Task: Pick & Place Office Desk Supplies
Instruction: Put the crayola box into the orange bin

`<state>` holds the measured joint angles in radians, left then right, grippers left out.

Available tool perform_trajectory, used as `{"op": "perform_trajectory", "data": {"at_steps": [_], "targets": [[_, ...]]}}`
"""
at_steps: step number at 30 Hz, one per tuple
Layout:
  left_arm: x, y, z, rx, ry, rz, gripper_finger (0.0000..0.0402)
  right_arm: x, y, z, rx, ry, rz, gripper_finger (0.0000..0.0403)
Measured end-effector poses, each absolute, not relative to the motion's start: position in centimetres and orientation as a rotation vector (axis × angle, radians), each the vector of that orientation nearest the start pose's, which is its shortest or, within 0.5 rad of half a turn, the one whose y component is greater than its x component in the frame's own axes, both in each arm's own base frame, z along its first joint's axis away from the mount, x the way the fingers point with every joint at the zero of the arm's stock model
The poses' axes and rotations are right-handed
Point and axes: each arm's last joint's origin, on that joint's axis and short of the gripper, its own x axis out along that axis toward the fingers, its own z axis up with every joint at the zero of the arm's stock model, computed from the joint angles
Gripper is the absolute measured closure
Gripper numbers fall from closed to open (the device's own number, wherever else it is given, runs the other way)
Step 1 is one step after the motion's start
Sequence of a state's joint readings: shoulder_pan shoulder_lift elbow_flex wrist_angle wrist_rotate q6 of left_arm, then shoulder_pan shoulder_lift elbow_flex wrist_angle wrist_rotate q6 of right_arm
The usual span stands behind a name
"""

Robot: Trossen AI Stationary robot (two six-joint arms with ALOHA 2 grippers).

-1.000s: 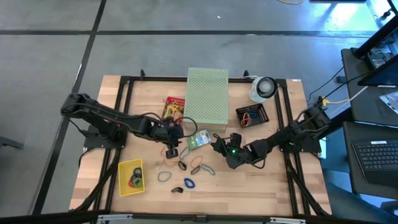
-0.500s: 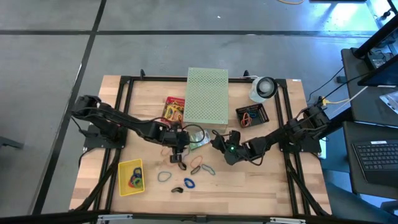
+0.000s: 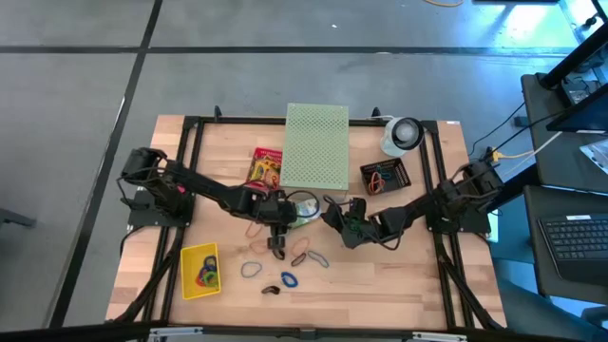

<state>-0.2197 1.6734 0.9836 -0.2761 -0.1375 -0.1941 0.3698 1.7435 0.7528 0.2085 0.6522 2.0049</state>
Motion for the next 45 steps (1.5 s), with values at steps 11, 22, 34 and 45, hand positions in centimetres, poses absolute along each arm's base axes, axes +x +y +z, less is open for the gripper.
{"op": "perform_trajectory", "data": {"at_steps": [11, 22, 34, 45], "targets": [[32.7, -6.0, 17.9, -0.033, 0.909, 0.036, 0.0279, 30.3, 9.4, 11.3, 1.571, 0.198, -0.822, 0.0262], [33.1, -5.7, 17.7, -0.042, 0.897, 0.025, 0.0279, 32.1, 9.4, 10.5, 1.578, 0.167, -0.816, 0.0262], [33.3, -5.8, 16.8, -0.047, 0.931, -0.002, 0.0279, 32.3, 8.9, 10.2, 1.581, 0.154, -0.857, 0.0262], [33.3, -5.8, 16.8, -0.035, 0.932, -0.01, 0.0279, 32.4, 7.9, 10.1, 1.577, 0.155, -0.896, 0.0262]]}}
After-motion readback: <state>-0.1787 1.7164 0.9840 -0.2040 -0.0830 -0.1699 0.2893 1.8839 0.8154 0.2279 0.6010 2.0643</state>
